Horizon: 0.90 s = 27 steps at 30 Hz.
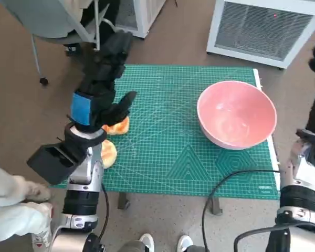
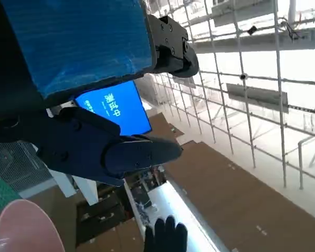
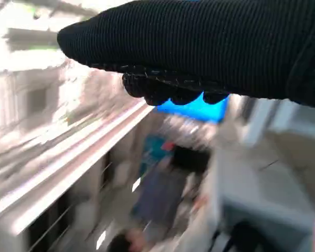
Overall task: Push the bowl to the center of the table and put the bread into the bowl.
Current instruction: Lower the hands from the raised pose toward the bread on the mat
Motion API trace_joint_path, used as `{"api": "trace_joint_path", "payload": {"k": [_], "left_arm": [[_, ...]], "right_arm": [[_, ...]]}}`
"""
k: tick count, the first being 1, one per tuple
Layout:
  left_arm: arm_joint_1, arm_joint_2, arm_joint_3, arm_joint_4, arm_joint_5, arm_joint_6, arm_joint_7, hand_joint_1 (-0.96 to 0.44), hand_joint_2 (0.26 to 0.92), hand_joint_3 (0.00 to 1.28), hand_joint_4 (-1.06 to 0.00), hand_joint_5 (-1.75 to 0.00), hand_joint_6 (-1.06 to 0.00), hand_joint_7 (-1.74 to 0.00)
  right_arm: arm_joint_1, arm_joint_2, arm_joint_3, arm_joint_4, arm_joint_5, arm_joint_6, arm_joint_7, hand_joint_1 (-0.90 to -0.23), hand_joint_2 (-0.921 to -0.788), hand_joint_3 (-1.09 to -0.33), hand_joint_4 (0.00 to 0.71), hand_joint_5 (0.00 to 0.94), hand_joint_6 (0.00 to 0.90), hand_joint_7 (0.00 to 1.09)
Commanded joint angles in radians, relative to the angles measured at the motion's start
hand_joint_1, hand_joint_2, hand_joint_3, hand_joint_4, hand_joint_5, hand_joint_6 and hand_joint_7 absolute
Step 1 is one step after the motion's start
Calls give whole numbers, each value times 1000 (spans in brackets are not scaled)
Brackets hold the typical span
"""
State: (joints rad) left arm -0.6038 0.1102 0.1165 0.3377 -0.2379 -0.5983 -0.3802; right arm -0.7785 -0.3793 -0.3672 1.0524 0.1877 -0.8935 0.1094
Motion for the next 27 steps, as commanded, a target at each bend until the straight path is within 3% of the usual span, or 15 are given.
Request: {"api": "trace_joint_path", "payload": {"k": [1,14,18,27], "left_arm": [[12,-2,5,4,-4,-14,7,-365,921,358,-260,-1,-249,-307],[16,7,10,-5,1,-10,14,-359,921,356,-253,0,-263,-280],[21,11,11,-15,5,-9,17,-360,921,356,-253,-1,-267,-274],[31,27,17,-18,10,-17,15,-362,921,351,-251,0,-293,-212]], "right_arm": [[-6,-3,-22,106,8,56,-32,-538,-921,-840,308,3,-1,713],[-8,21,-40,234,13,221,-20,-516,-921,-841,243,0,24,595],[-9,38,-33,255,-2,288,-41,-502,-921,-838,213,0,35,525],[-35,107,-43,271,8,399,-71,-457,-921,-853,203,1,45,496]]}}
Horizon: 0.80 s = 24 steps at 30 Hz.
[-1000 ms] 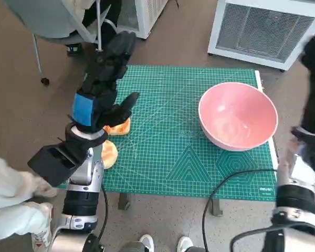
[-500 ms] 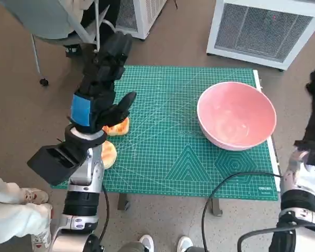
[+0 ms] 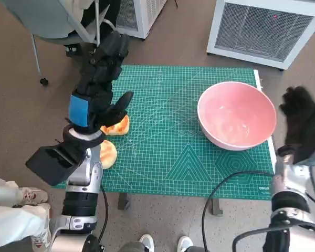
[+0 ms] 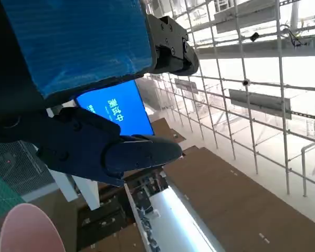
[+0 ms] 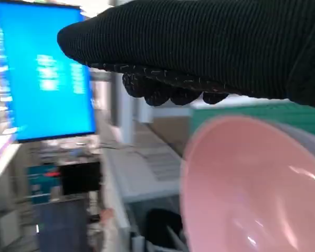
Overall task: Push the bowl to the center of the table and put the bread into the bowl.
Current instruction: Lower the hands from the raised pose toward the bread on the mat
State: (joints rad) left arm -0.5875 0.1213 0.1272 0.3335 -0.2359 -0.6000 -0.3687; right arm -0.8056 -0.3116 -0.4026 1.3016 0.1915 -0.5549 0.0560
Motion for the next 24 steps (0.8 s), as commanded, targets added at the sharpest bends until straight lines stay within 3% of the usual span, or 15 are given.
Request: {"api": "trace_joint_path", "payload": {"k": [1,5,13,24], "left_arm": [[16,17,7,-14,8,-15,4,-362,921,351,-251,0,-294,-210],[18,23,8,-14,11,-16,6,-362,921,349,-250,0,-301,-199],[21,37,11,-8,12,-20,6,-370,921,345,-253,-1,-315,-188],[41,51,15,-25,11,-17,11,-384,921,344,-255,-2,-327,-169]], "right_arm": [[-11,48,-13,23,10,71,-17,-454,-921,-853,203,1,46,497],[-25,77,-31,27,23,106,-14,-446,-921,-840,218,7,46,550],[-59,124,-45,31,19,146,-9,-410,-921,-863,223,7,51,578],[-103,186,-77,32,36,158,2,-427,-921,-865,227,8,36,602]]}}
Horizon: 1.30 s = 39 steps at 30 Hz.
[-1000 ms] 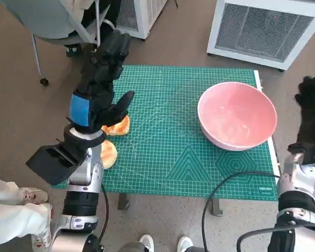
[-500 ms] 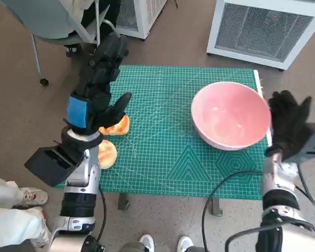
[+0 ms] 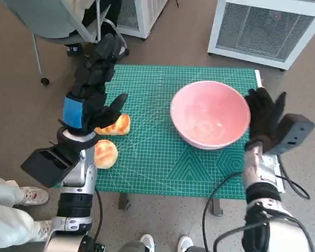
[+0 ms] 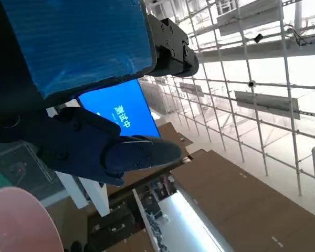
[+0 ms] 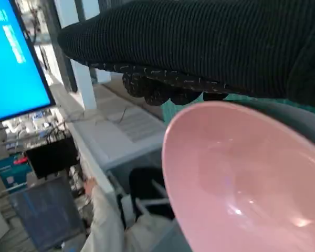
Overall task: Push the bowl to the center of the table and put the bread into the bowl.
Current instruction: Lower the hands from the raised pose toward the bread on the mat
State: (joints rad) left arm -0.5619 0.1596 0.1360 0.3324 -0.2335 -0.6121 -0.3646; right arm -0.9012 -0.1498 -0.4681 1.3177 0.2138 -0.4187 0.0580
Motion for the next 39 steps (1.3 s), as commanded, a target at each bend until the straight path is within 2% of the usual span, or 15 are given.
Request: {"api": "trace_joint_path", "payload": {"k": [1,8,17,24,28,34,39], "left_arm": [[18,14,7,-25,7,-5,6,-385,921,344,-256,-2,-328,-167],[35,22,7,-44,5,2,12,-386,921,340,-256,-1,-338,-150],[57,33,13,-68,5,9,22,-383,921,338,-250,0,-346,-131],[74,44,25,-70,3,3,24,-383,921,337,-242,0,-354,-111],[97,61,38,-81,-5,-1,14,-391,921,337,-240,0,-359,-100],[126,133,68,-71,7,-8,-16,-410,921,336,-241,-2,-366,-84],[140,291,88,-64,121,24,-36,-414,921,341,-261,-11,-366,-72]], "right_arm": [[-13,30,-12,16,14,22,-3,-427,-921,-864,227,8,38,606],[-46,66,-19,16,25,28,-12,-458,-921,-827,242,12,53,682],[-76,96,16,22,-15,38,-64,-483,-921,-811,270,24,53,692],[-91,104,28,26,-38,70,-94,-481,-921,-808,289,31,73,687],[-96,95,37,23,-45,76,-97,-481,-921,-799,295,26,95,663],[-106,78,46,8,-53,34,-97,-474,-921,-809,299,23,101,656],[-120,66,69,-16,-76,-58,-64,-477,-921,-816,302,23,92,652]]}}
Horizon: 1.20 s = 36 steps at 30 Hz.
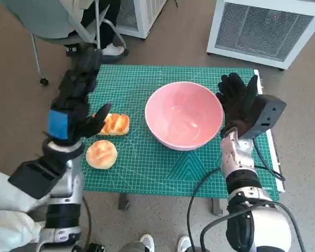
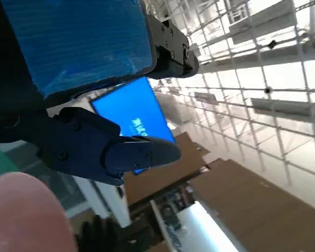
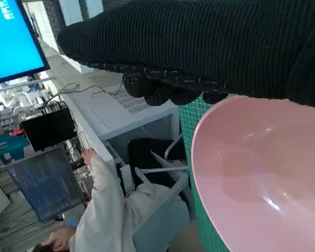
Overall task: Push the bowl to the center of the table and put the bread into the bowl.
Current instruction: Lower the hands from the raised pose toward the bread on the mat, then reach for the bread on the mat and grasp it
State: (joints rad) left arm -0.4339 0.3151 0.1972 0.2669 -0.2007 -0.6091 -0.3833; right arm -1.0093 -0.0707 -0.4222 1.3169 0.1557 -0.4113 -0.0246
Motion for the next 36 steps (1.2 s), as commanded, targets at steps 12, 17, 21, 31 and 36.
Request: {"api": "trace_joint_path", "payload": {"k": [12,17,21,31,36], "left_arm": [[-31,372,-35,5,316,124,-36,-421,921,236,-237,-2,-336,-32],[-71,411,-97,-5,393,223,-62,-417,921,118,-204,-3,-313,-14],[-118,420,-149,19,438,300,-89,-403,902,46,-185,-1,-314,-12],[-280,400,-307,205,565,418,-145,-341,852,2,-146,0,-318,-10],[-351,371,-372,306,608,447,-155,-307,841,0,-136,0,-314,-7]], "right_arm": [[8,-41,148,-186,-42,-448,285,-557,-921,-794,311,19,43,705],[45,-22,198,-326,13,-565,422,-609,-921,-790,334,27,14,786],[74,-10,236,-419,74,-601,519,-619,-921,-789,339,31,2,835],[145,-4,300,-566,122,-611,595,-608,-921,-786,340,43,-1,877],[163,-9,313,-593,129,-607,603,-593,-921,-785,333,49,-1,836]]}}
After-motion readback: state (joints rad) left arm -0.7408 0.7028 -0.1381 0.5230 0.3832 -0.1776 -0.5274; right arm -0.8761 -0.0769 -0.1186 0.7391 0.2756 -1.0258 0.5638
